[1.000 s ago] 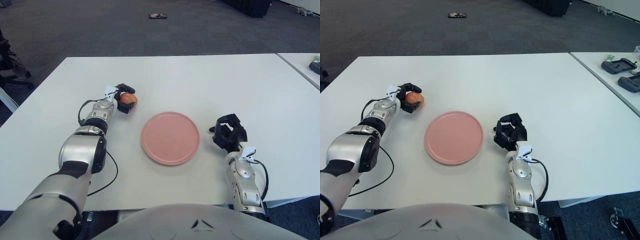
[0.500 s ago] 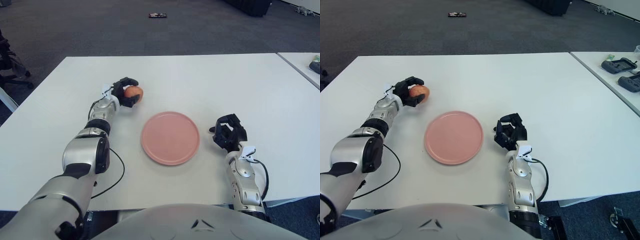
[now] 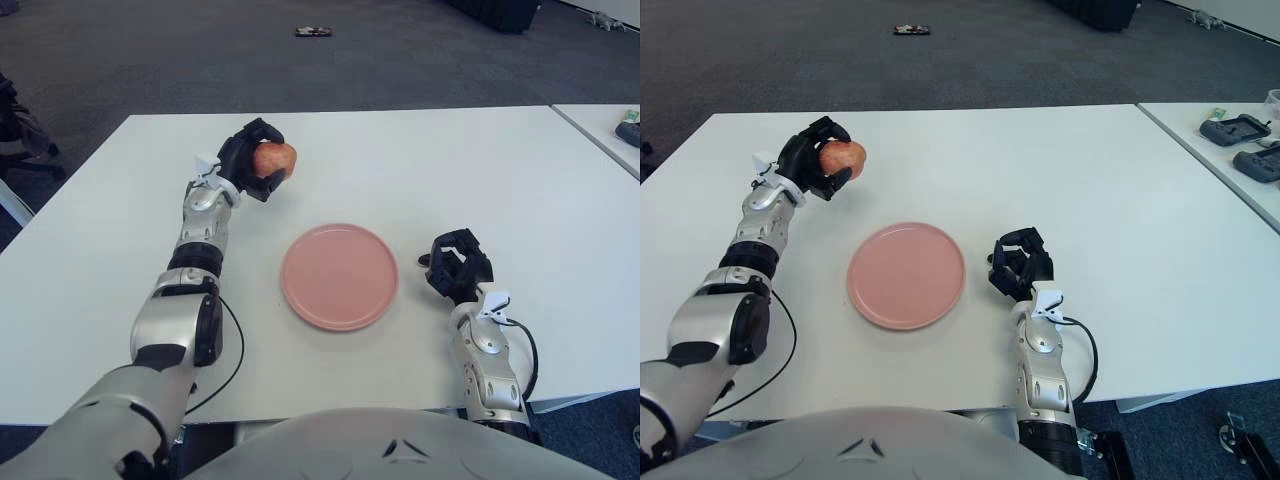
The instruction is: Put the apple into the plate.
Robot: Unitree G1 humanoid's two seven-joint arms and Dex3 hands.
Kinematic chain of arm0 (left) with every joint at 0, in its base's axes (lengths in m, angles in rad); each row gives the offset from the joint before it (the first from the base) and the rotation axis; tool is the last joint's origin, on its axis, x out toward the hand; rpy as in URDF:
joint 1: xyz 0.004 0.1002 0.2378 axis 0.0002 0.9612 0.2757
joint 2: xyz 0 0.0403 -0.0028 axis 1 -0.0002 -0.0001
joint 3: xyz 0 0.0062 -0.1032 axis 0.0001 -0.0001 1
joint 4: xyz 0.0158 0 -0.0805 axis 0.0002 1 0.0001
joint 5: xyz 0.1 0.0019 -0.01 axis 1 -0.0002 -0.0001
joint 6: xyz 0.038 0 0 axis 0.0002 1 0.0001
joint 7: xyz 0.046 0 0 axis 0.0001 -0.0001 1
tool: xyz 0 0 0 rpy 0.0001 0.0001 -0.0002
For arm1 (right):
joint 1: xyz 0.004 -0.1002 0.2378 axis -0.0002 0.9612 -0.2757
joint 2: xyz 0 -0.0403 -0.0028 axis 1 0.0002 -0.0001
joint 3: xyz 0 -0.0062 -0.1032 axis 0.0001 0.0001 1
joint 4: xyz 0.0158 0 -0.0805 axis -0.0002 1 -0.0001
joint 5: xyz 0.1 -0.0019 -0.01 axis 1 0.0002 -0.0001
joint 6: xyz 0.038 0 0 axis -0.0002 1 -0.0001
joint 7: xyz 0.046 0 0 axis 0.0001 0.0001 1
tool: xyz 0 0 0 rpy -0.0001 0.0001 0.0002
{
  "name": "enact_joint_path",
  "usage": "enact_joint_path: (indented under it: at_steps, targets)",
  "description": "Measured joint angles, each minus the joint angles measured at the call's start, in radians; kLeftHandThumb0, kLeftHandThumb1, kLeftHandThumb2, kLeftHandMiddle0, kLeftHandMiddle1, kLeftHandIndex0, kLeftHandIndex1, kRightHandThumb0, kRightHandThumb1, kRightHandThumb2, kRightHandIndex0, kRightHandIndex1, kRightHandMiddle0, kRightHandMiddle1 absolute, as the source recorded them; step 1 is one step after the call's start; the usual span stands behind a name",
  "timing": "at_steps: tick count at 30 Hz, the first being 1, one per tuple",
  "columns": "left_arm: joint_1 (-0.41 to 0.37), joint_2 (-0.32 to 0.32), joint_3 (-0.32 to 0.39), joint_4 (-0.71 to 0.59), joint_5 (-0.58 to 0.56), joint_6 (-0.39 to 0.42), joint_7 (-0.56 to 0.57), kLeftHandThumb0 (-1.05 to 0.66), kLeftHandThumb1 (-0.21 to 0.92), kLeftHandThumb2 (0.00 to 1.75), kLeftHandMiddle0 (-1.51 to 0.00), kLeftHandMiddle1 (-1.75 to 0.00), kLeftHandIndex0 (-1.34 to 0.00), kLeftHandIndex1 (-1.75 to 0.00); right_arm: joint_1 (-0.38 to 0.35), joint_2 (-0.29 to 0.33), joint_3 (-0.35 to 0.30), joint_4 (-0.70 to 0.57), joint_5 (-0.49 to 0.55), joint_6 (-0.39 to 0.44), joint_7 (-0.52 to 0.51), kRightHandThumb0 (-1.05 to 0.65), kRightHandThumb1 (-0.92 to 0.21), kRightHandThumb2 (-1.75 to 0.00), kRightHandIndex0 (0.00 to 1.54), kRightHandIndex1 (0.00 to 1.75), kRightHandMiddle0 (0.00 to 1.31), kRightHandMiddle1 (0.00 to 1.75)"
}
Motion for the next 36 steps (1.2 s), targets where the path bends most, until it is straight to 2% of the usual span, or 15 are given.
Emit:
enact_joint_path:
  at_steps: [5,12,17,23,30,36]
  targets:
    - [0.074,-0.028,-0.046,-0.143,0.004,-0.001,-0.01,0.0,-0.1,1.75,-0.97,-1.62,-0.7,-1.75,-0.001,0.0,0.001,0.0,0.0,0.003,0.0,-0.39,-0.61,-0.96,0.59,1.41,0.38,1.75]
    - [0.145,-0.028,-0.097,-0.287,0.028,-0.027,-0.018,0.0,-0.1,1.75,-0.97,-1.61,-0.7,-1.75,-0.006,0.0,0.004,0.0,0.0,0.009,0.0,-0.4,-0.6,-0.97,0.6,1.42,0.39,1.75]
    - [0.244,-0.034,-0.162,-0.479,0.087,-0.033,0.011,0.0,-0.11,1.75,-0.98,-1.6,-0.7,-1.75,-0.006,0.0,0.003,0.0,0.0,0.009,0.0,-0.4,-0.59,-0.98,0.6,1.42,0.39,1.75]
    - [0.328,-0.025,-0.246,-0.644,0.191,0.011,0.028,0.0,-0.11,1.75,-0.98,-1.6,-0.71,-1.75,-0.007,0.0,0.006,0.0,-0.001,0.009,0.0,-0.4,-0.6,-0.97,0.6,1.43,0.39,1.75]
    - [0.395,0.016,-0.339,-0.725,0.25,0.017,-0.007,0.0,-0.1,1.75,-0.97,-1.61,-0.7,-1.75,-0.007,0.0,0.009,0.0,-0.004,0.009,-0.003,-0.4,-0.6,-0.97,0.58,1.43,0.39,1.75]
    - [0.403,0.057,-0.414,-0.697,0.285,-0.055,-0.055,0.0,-0.11,1.75,-0.98,-1.6,-0.7,-1.75,-0.007,0.0,0.01,0.0,-0.004,0.008,-0.003,-0.4,-0.59,-0.98,0.57,1.43,0.39,1.75]
